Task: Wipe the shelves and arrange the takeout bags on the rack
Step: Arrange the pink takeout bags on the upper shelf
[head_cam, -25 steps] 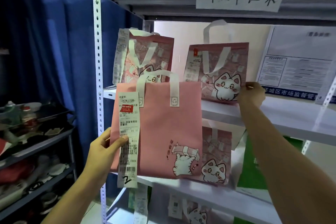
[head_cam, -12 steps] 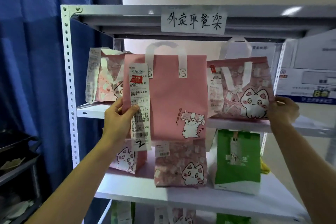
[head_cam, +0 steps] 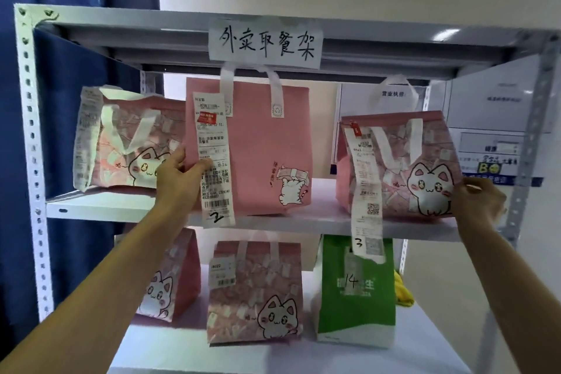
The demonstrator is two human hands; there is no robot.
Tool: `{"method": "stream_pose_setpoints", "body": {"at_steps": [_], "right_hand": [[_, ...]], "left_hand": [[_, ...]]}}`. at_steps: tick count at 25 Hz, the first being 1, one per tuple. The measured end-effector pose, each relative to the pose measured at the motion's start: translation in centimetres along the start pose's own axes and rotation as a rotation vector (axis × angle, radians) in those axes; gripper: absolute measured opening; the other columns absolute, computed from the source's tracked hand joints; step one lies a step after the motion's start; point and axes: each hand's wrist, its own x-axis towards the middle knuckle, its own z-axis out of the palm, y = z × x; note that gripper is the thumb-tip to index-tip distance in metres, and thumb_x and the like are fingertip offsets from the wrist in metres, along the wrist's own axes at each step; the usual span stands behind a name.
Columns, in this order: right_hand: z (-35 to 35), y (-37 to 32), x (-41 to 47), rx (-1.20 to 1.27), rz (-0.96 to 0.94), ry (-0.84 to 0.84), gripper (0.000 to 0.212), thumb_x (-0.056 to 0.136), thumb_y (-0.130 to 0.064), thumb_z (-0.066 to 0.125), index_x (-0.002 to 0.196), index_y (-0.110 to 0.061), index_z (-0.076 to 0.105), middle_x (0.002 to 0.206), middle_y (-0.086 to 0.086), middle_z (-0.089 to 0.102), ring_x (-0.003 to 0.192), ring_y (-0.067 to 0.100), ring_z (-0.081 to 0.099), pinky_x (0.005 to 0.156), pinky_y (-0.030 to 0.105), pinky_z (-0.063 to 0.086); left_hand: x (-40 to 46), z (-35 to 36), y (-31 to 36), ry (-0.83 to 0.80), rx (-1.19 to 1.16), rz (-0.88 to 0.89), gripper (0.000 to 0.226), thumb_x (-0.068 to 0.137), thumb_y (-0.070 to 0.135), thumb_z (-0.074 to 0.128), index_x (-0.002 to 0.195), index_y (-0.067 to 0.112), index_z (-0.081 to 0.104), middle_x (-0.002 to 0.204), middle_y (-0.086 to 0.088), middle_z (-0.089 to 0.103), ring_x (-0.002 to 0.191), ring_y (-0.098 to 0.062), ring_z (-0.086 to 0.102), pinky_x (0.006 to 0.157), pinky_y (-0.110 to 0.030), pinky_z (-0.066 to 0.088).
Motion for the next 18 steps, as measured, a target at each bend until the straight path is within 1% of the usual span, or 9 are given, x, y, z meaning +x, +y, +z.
{"method": "stream_pose_setpoints", "body": {"at_steps": [2,3,6,7,9,11,13,14,18], "right_hand": [[0.8,0.7,0.7,0.016,-0.01,-0.014,0.024,0.091,-0.018,0.064,0.113,-0.015,0.073,0.11,0.014,0.074,0.088,0.024,0.063,0.081,0.031,0.048],[1.1,1.0,1.0,0.02,-0.018,-0.026,0.024,0.091,-0.019,0.064,0.112,-0.015,0.073,0.108,0.013,0.074,0.088,0.024,0.063,0.082,0.032,0.049],[2.1,2.0,1.6,0.03,-0.044,-0.062,0.027,0.089,-0.025,0.064,0.113,-0.016,0.072,0.11,0.014,0.075,0.098,0.032,0.069,0.089,0.048,0.057],[2.4,2.2,1.6,0.017,-0.054,-0.054,0.028,0.089,-0.027,0.065,0.114,-0.016,0.072,0.11,0.014,0.075,0.1,0.033,0.07,0.089,0.049,0.057],[2.8,2.4,1.4,0.02,-0.068,-0.06,0.031,0.087,-0.033,0.068,0.114,-0.017,0.07,0.11,0.013,0.075,0.098,0.031,0.07,0.086,0.043,0.056],[3.1,2.4,1.1,0.057,-0.077,-0.121,0.043,0.084,-0.041,0.075,0.119,-0.019,0.065,0.111,0.011,0.074,0.096,0.027,0.069,0.088,0.043,0.056],[3.5,2.2,0.9,0.047,-0.099,-0.17,0.052,0.083,-0.041,0.077,0.127,-0.017,0.062,0.115,0.012,0.073,0.1,0.028,0.068,0.092,0.045,0.055],[3.6,2.2,0.9,0.031,-0.107,-0.174,0.053,0.084,-0.038,0.077,0.129,-0.016,0.061,0.118,0.014,0.072,0.103,0.031,0.068,0.092,0.044,0.055],[4.2,1.9,1.0,0.002,-0.109,-0.134,0.05,0.087,-0.032,0.074,0.13,-0.01,0.06,0.123,0.018,0.069,0.11,0.036,0.065,0.093,0.044,0.051]], "left_hand": [[1.0,1.6,-1.0,-0.015,0.033,0.008,0.028,0.09,0.004,0.068,0.098,0.031,0.07,0.09,0.014,0.078,0.08,-0.005,0.075,0.059,-0.019,0.059],[1.4,2.2,-1.5,-0.013,0.048,0.007,0.027,0.09,0.005,0.068,0.098,0.03,0.069,0.091,0.013,0.078,0.081,-0.005,0.075,0.06,-0.019,0.06],[2.9,3.4,-3.3,0.007,0.085,-0.001,0.025,0.089,0.005,0.068,0.098,0.029,0.068,0.102,0.004,0.077,0.086,-0.015,0.076,0.069,-0.031,0.061],[3.4,3.7,-4.0,0.014,0.099,-0.006,0.025,0.089,0.006,0.068,0.098,0.03,0.068,0.104,0.001,0.076,0.089,-0.019,0.075,0.074,-0.035,0.06],[4.4,4.0,-5.2,0.02,0.12,-0.018,0.026,0.09,0.007,0.068,0.099,0.031,0.068,0.104,0.002,0.076,0.091,-0.019,0.074,0.079,-0.037,0.059],[5.6,4.2,-6.3,0.009,0.122,-0.026,0.026,0.09,0.007,0.068,0.099,0.031,0.067,0.097,0.01,0.076,0.086,-0.013,0.074,0.074,-0.033,0.06],[6.6,4.5,-7.1,-0.006,0.145,-0.026,0.024,0.09,0.009,0.068,0.096,0.032,0.067,0.086,0.017,0.076,0.079,-0.007,0.075,0.062,-0.023,0.059],[7.0,4.7,-7.5,-0.011,0.148,-0.032,0.023,0.09,0.01,0.068,0.095,0.033,0.067,0.084,0.018,0.076,0.078,-0.006,0.075,0.058,-0.021,0.057],[8.5,6.0,-8.5,-0.007,0.144,-0.072,0.024,0.089,0.008,0.068,0.089,0.033,0.066,0.089,0.014,0.074,0.081,-0.009,0.072,0.062,-0.027,0.055]]}}
